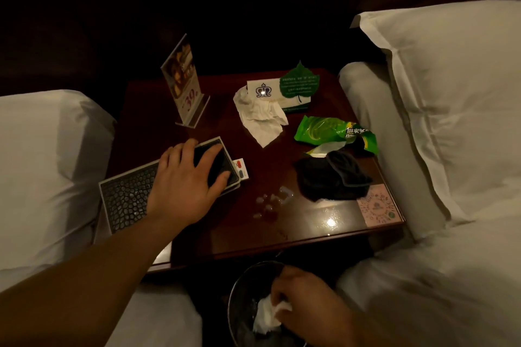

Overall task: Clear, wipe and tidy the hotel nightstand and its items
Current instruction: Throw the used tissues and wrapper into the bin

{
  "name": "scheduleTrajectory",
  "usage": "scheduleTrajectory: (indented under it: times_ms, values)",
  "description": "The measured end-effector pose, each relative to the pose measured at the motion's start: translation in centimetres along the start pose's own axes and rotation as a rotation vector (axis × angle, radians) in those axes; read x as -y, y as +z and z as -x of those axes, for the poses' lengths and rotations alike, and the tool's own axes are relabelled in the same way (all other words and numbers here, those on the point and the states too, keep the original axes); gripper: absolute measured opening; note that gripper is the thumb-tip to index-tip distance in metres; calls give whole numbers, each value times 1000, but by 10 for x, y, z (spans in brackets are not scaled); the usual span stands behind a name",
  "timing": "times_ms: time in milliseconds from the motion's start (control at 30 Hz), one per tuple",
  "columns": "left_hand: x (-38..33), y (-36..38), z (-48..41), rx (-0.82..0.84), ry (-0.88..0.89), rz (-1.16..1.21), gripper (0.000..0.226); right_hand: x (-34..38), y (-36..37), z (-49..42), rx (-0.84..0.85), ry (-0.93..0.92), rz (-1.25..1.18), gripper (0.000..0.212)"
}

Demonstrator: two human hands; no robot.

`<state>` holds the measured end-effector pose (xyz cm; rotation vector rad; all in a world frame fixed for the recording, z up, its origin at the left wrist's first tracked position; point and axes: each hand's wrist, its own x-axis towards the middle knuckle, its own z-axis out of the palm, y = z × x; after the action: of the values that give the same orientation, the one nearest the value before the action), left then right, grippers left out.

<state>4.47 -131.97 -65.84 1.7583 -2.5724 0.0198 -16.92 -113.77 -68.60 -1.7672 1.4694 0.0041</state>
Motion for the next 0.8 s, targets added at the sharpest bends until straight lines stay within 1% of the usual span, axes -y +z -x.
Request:
scheduleTrajectory:
  times_ms: [100,167,233,367,467,533,600,633,733,800]
  values:
    - [0,1,0,-5,1,0,65,-12,23,-3,61,30,32,41]
    - [0,2,-1,-7,3,5,65,-10,21,0,5,40,13,42]
    - [0,3,-1,-5,0,2,64,-4,1,5,-124,51,-62,36]
    - [1,2,0,-4,1,-7,64,10,-78,10,-495,45,-190,20]
    - [1,1,0,2,-2,3,64,5,-147,-7,-802,36,-131,18]
    - [0,1,-1,12,-4,13,64,-6,-187,-24,-918,84,-57,19]
    - [0,0,-1,18,-6,12,65,-21,-214,-42,-931,142,74,25]
    - [0,-1,-1,20,-6,8,65,-30,-223,-51,-897,179,174,32]
    - [-1,-1,0,24,-9,1,65,-54,-234,-75,-677,370,425,59]
    - [0,-1,0,24,-11,5,66,-66,-236,-87,-528,477,438,71]
